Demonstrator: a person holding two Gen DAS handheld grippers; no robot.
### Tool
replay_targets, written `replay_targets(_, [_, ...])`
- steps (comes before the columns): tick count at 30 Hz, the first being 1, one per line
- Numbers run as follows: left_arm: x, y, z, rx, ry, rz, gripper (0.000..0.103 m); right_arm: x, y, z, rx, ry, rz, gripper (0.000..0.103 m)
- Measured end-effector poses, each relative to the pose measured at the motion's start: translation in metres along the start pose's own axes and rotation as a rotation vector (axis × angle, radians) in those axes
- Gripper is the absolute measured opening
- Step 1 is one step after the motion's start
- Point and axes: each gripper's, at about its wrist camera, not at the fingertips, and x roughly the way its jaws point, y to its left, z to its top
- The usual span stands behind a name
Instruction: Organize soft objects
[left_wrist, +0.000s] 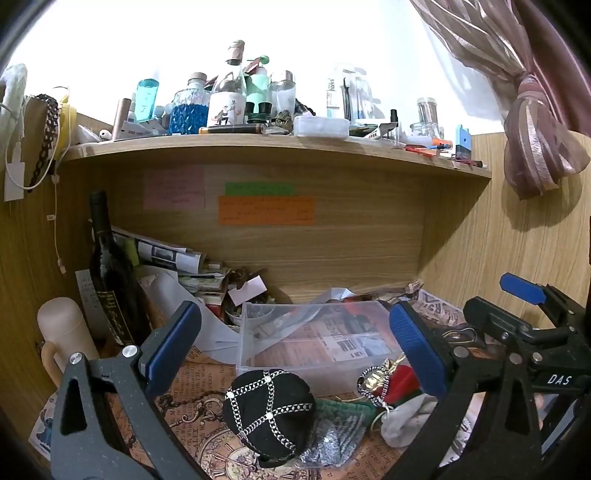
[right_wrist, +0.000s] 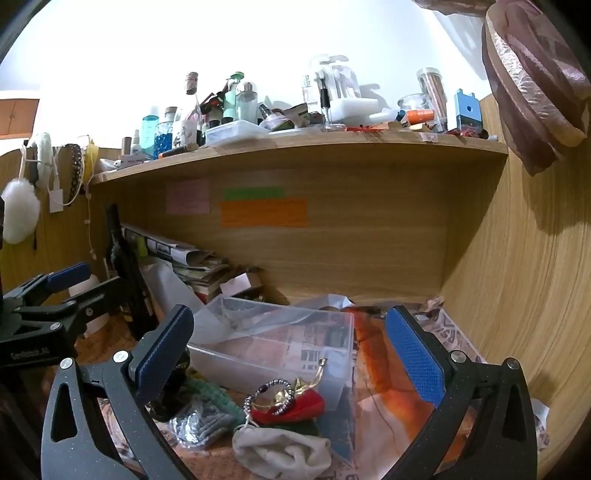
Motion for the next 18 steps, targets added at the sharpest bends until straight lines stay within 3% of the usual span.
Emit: replay_targets(18, [0.0018, 0.0010, -0.0024, -0.006, 0.006, -0.005, 0.103, -0.0016, 0.0019, 0.0001, 0.000, -0.007, 0.000, 0.103])
